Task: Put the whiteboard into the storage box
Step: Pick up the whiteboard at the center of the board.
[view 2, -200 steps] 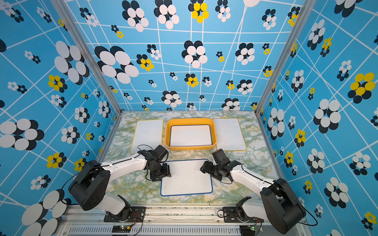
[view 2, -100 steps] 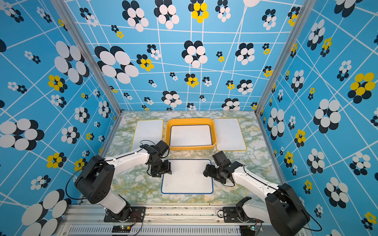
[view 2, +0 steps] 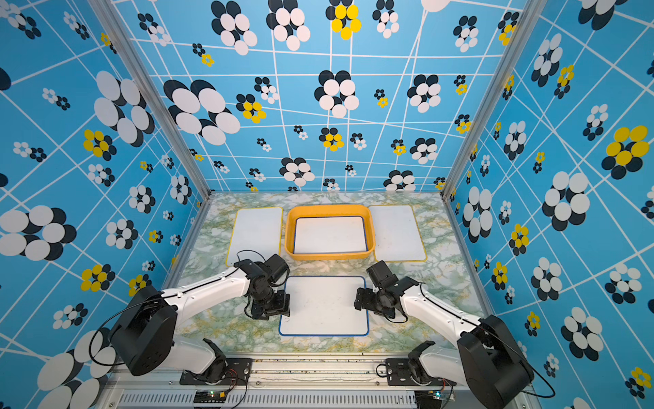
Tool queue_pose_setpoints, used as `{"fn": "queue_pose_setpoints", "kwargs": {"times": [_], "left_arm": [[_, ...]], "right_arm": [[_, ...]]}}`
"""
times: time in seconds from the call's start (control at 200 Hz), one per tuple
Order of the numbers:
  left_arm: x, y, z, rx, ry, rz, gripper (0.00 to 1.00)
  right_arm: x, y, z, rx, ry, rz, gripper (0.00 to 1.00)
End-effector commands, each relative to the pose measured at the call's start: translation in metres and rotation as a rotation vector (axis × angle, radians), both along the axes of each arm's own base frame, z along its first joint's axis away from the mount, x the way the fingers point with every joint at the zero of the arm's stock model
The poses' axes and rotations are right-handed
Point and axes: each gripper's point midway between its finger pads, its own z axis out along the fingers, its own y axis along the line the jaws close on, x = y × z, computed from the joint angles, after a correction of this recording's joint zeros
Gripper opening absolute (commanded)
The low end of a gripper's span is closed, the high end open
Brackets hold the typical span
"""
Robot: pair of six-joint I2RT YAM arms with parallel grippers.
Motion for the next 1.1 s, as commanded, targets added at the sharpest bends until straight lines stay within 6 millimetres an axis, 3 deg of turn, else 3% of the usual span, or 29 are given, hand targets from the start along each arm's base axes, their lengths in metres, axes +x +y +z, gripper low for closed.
{"fn": "queue_pose_setpoints", "kwargs": {"times": [0.0,0.12,0.46,0.71,0.935,1.094], "left_arm": [[-0.001,-0.003,-0.006,0.033,0.009,-0.002,0.80],[0.002,-0.012,-0.012,-0.003,0.012,0.008,0.87],[0.007,-0.033,-0.025,-0.074,0.004,-0.001,0.88],[-0.009,-0.032,-0.045,-0.061,0.077,-0.019,0.89],[-0.016,-0.052,-0.060,-0.183,0.111,-0.007,0.89],[-0.018,-0.053,-0.066,-0.238,0.109,0.016,0.89]], "right_arm": [[-0.018,-0.003,-0.012,-0.001,0.063,0.028,0.92],[-0.020,0.000,-0.015,0.014,0.066,0.039,0.93],[-0.025,0.003,-0.023,0.039,0.076,0.062,0.99],[-0.031,0.003,-0.030,0.049,0.099,0.060,0.99],[-0.040,0.006,-0.038,0.087,0.127,0.052,0.99],[-0.046,0.002,-0.043,0.070,0.140,0.076,0.99]]}}
